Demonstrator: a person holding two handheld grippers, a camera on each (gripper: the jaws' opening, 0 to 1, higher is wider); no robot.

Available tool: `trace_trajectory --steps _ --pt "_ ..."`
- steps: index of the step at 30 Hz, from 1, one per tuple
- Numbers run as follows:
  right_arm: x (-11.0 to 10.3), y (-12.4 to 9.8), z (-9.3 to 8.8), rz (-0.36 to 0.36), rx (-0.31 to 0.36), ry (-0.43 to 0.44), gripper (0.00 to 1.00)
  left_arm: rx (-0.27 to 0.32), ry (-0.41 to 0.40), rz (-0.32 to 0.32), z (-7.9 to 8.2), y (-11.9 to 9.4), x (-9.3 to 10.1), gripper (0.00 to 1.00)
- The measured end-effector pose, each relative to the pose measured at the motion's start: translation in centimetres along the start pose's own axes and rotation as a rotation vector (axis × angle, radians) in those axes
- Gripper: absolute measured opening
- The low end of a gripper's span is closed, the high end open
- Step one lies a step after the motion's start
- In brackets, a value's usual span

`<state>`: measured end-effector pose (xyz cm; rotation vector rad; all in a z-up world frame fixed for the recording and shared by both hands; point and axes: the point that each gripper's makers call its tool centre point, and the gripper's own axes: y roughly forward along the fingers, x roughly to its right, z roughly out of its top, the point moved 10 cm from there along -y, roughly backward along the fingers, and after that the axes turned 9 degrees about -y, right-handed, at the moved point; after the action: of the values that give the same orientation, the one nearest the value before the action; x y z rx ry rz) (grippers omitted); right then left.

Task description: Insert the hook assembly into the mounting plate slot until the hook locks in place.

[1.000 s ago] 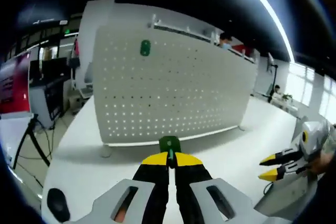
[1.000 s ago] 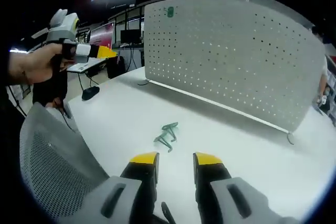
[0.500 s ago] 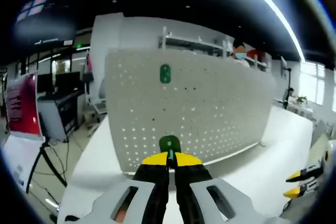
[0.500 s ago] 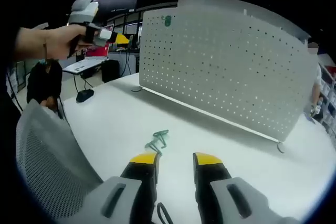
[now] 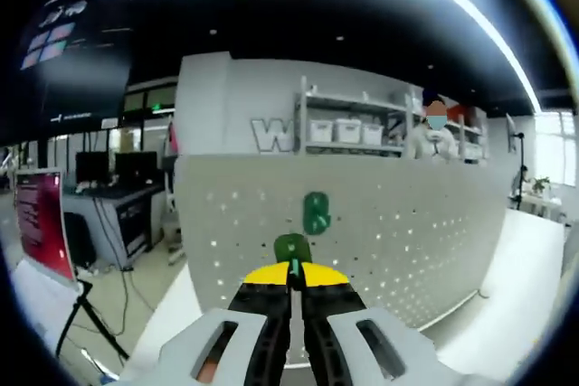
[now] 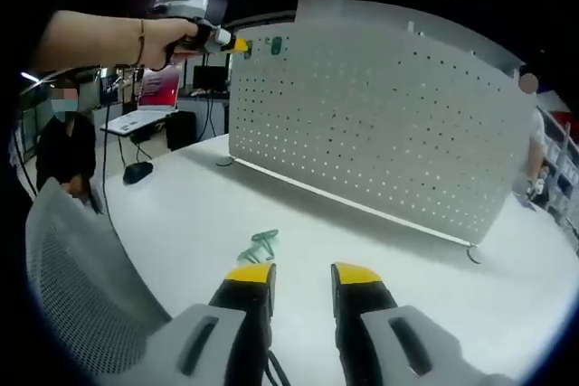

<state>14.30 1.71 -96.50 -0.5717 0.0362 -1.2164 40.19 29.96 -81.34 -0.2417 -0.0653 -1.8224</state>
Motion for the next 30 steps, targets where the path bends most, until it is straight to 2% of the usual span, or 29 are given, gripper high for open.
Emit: trace_trajectory --steps 6,11,13,20,24,30 --pt "0.2 0.0 0.0 -0.012 0.000 0.007 0.22 0.026 0.035 0.021 1.9 2.2 -0.5 0.02" --pt "0.3 0.0 0.0 -0.020 0.002 0.011 0.22 0.034 0.045 0.059 2.7 3.2 -1.0 0.02" --pt "0.4 0.0 0.0 -0.023 0.004 0.013 0.22 0.037 0.051 0.056 2.7 2.7 -0.8 0.02" --pt "0.5 0.0 0.1 -0.028 0.012 0.015 0.22 0.015 0.075 0.077 2.4 3.4 -1.4 0.02" --pt "0.6 -0.1 0.1 -0.035 0.014 0.022 0.22 0.035 0.081 0.084 2.6 3.4 -1.3 0.02" --pt "0.6 -0.1 0.2 -0.039 0.016 0.022 0.21 0.029 0.101 0.087 2.3 3.7 -1.4 0.02"
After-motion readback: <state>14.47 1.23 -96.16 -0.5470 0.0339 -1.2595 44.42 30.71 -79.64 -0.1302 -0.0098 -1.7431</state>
